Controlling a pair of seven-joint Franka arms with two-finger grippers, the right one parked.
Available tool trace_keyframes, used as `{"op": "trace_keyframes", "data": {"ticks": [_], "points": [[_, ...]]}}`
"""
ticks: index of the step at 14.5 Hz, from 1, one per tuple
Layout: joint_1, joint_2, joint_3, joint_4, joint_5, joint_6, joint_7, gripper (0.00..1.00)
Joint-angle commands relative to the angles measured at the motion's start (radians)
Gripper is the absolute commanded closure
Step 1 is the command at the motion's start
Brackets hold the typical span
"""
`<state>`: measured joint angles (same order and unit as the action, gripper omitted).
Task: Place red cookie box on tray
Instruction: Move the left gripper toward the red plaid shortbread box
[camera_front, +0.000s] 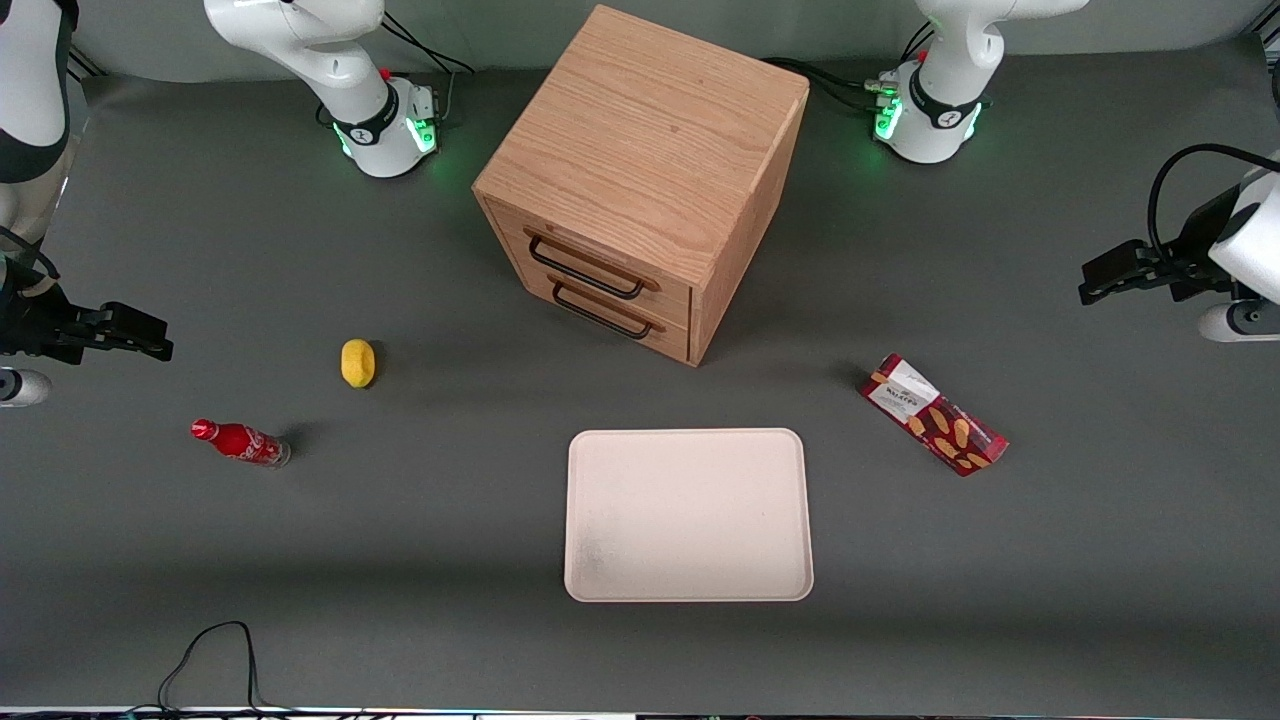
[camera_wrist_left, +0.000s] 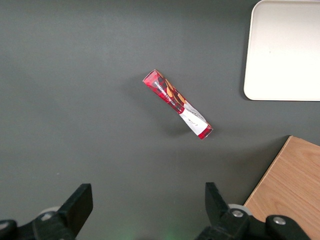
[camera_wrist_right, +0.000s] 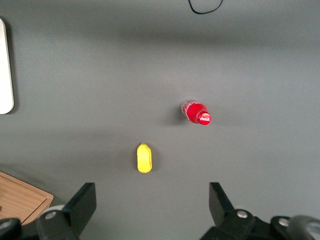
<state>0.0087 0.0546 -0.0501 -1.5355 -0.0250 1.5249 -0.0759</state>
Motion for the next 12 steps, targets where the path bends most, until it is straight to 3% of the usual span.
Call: {"op": "trace_keyframes", "data": {"ticks": [1, 8, 12], "points": [[0.000, -0.018, 0.003, -0.005, -0.007, -0.020, -0.016, 0.00], [-0.001, -0.036, 0.007, -0.041, 0.000, -0.029, -0.018, 0.00], [-0.019, -0.162, -0.014, -0.248, -0.010, 0.066, -0.119, 0.00]]}}
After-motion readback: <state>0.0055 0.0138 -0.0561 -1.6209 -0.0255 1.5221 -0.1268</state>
